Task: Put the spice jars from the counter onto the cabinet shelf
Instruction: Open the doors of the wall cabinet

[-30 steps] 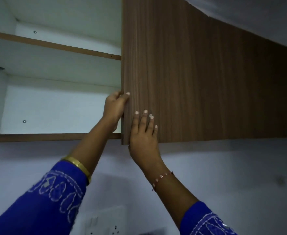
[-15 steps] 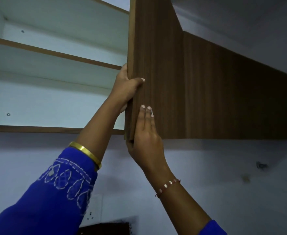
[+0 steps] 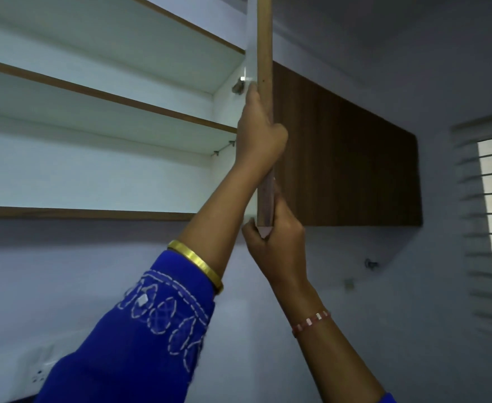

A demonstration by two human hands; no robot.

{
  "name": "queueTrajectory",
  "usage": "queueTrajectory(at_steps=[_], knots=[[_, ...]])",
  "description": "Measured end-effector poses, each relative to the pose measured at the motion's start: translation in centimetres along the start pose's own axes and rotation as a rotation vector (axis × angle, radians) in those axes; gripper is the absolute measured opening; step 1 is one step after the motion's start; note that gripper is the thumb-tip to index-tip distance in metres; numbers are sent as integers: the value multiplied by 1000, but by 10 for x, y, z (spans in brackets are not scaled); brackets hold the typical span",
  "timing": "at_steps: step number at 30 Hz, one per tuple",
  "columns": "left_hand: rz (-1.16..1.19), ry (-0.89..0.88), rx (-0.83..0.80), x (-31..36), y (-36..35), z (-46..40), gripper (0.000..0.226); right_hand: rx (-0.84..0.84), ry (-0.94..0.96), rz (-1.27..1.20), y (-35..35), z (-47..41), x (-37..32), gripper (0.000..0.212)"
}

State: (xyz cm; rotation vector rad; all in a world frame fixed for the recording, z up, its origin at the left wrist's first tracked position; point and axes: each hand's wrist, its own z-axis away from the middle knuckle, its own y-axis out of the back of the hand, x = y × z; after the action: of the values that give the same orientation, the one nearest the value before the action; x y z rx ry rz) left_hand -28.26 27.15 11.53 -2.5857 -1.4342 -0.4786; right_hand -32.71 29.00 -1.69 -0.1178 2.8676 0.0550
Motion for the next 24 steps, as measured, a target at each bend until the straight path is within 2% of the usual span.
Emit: queueTrajectory(at_steps=[8,13,16,21,24], knots=[[-61,-71,-81,4,-69,10,81,85,-114,-180,48,-5,35,52],[-88,-144,-232,-3,-108,22,77,130,-166,-217,81,-13,70,40],[-184,-185,-359,-14,-136,27,72,166,-219,-243,105,-19,103,32],[-299,-203,-495,-31,-182,28,69,187,-342,-354,137,-32,145,30],[-294,-208,-499,-44,-204,32,68,170,-377,-406,147,-38,166,32]])
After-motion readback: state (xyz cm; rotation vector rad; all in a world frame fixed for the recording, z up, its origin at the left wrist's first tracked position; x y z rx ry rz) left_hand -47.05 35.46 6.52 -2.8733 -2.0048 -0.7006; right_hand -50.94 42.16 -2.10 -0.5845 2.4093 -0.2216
